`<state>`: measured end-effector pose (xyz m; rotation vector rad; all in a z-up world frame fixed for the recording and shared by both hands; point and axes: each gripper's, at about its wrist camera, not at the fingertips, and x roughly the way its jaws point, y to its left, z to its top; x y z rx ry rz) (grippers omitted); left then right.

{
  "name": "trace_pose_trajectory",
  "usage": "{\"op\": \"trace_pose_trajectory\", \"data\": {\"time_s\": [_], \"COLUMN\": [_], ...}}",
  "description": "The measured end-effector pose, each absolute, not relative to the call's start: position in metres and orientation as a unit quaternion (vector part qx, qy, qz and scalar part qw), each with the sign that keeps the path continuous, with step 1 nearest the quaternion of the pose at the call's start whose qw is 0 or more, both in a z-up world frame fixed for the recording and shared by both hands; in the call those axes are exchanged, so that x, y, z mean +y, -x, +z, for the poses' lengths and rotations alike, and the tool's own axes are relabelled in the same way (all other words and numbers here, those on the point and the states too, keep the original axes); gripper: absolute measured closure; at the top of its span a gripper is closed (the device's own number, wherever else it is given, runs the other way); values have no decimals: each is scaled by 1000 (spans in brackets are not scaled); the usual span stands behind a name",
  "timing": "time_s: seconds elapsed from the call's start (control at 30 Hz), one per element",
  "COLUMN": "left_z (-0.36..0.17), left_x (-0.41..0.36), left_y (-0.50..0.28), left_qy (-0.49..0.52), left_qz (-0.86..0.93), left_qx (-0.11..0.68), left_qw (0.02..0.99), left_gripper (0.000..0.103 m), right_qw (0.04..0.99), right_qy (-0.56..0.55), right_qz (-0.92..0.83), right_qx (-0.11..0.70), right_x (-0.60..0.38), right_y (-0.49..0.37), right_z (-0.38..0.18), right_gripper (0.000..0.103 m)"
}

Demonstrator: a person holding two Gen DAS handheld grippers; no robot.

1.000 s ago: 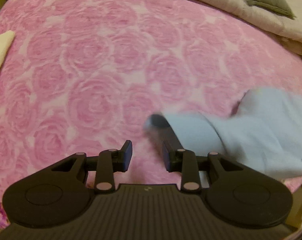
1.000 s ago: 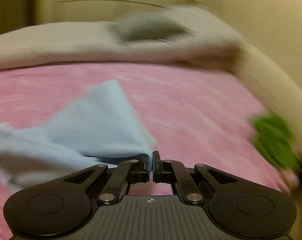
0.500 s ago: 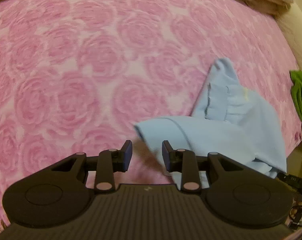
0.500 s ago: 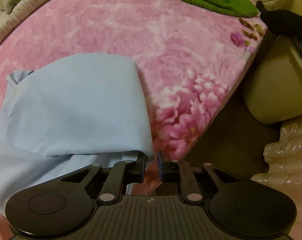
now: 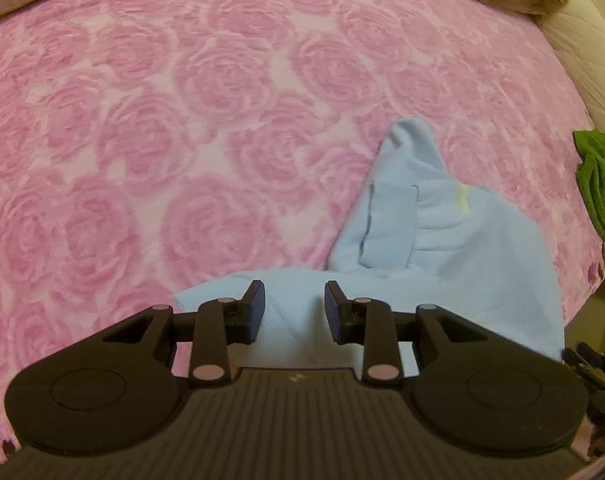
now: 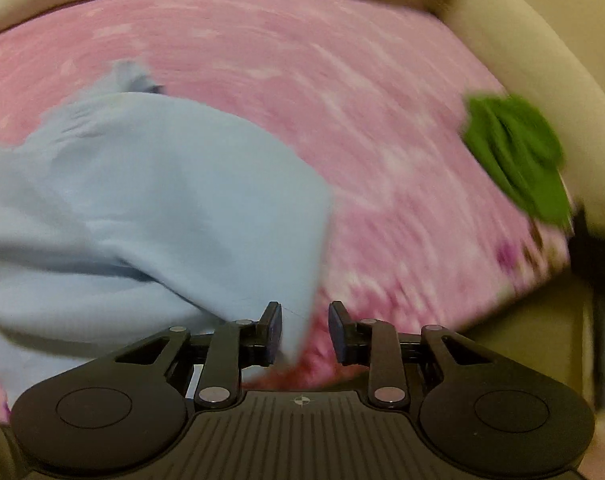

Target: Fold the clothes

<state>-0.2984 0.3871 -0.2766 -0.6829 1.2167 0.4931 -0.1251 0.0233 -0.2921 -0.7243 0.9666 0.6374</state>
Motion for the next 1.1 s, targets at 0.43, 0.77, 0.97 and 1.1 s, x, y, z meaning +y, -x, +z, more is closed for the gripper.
{"op": "trace_pose_trajectory", "data": {"time_s": [0.43,0.77,0.97,1.1], "left_z": [-297,-291,-323,-371], "left_x": [388,381,368,367], "left_y": [270,252,207,184], "left_qy": [294,273,257,236], "left_qz": [201,185,153,144], "left_qx": [572,566,586,619], "left_qw": [739,755,753,735], "left_gripper": [76,76,68,64], "right_qw": [664,870,837,833], "right_qy": [532,99,-259,-259], "right_qz": [424,289,7,32], "right_qx": [310,387,482,487], "right_x": [90,12,-124,-128], "right_y": [194,87,25,16], "right_z": [-366,-281,-298,-302], "right_gripper": [50,102,102,102]}}
